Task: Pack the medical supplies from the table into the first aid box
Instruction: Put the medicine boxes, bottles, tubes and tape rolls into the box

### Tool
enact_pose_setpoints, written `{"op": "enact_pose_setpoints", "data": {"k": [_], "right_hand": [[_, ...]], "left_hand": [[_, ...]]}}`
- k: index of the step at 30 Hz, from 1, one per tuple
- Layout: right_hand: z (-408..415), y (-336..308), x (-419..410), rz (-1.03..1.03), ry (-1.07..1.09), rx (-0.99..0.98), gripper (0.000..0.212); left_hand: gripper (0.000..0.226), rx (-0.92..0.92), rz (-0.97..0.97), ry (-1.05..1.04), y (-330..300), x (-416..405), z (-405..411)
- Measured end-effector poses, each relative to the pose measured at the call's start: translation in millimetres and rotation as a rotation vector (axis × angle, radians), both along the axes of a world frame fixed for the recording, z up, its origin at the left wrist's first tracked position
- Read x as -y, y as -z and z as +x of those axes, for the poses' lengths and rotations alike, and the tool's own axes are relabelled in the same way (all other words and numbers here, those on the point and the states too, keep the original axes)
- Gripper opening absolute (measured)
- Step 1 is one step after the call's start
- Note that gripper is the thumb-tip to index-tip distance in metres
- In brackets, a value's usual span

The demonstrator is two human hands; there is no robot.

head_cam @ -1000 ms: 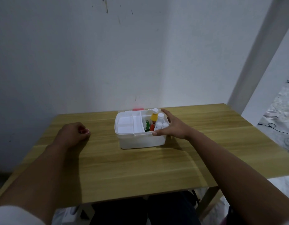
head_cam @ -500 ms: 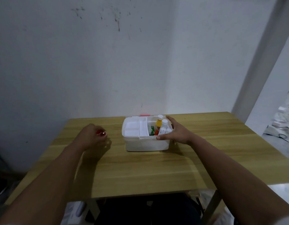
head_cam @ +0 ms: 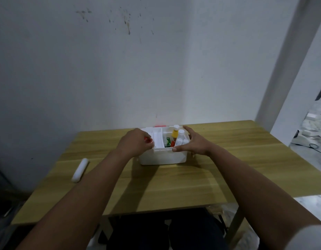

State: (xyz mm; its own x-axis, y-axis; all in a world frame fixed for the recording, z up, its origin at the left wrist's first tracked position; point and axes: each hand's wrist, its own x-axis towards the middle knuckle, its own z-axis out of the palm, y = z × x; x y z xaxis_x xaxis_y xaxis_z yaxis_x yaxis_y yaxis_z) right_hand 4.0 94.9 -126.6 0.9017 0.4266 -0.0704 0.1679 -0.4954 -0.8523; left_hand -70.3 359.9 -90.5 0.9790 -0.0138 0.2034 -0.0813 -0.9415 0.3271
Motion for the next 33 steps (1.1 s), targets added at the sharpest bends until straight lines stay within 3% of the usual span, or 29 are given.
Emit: {"op": "enact_pose_setpoints", "data": {"k": [5,12,20,27,29,33], "right_hand": [[1.1,1.6,-0.4,0.002,0.005,-0.002,0.145],[3.5,5.2,1.1,0.001,0.009,0.001,0.149],[5.1,6.8,0.4,-0.006,0.022,-0.001,0.149],[5.2,6.4,0.4,-0.011,0.018,0.002,0.147],[4.9,6.1,0.7,-0.006,0.013,0.0,0.142],[2.9,6.1,1.3,-0.005,0.017,-0.007,0.136]], "left_hand": [[0.051,-0.089,-0.003,-0.04,-6.5,2.5,6.8],[0.021,-0.016,-0.023,-0.093,-8.7,2.6,0.1],[0.029,0.01,-0.019,-0.096,-4.5,8.8,-1.0],[0.028,0.246,-0.084,-0.311,-5.9,-26.4,-15.2],[0.029,0.18,-0.02,-0.443,-0.6,-61.5,-22.2],[0.043,-0.172,0.098,-0.736,23.0,-126.0,-46.2]]}}
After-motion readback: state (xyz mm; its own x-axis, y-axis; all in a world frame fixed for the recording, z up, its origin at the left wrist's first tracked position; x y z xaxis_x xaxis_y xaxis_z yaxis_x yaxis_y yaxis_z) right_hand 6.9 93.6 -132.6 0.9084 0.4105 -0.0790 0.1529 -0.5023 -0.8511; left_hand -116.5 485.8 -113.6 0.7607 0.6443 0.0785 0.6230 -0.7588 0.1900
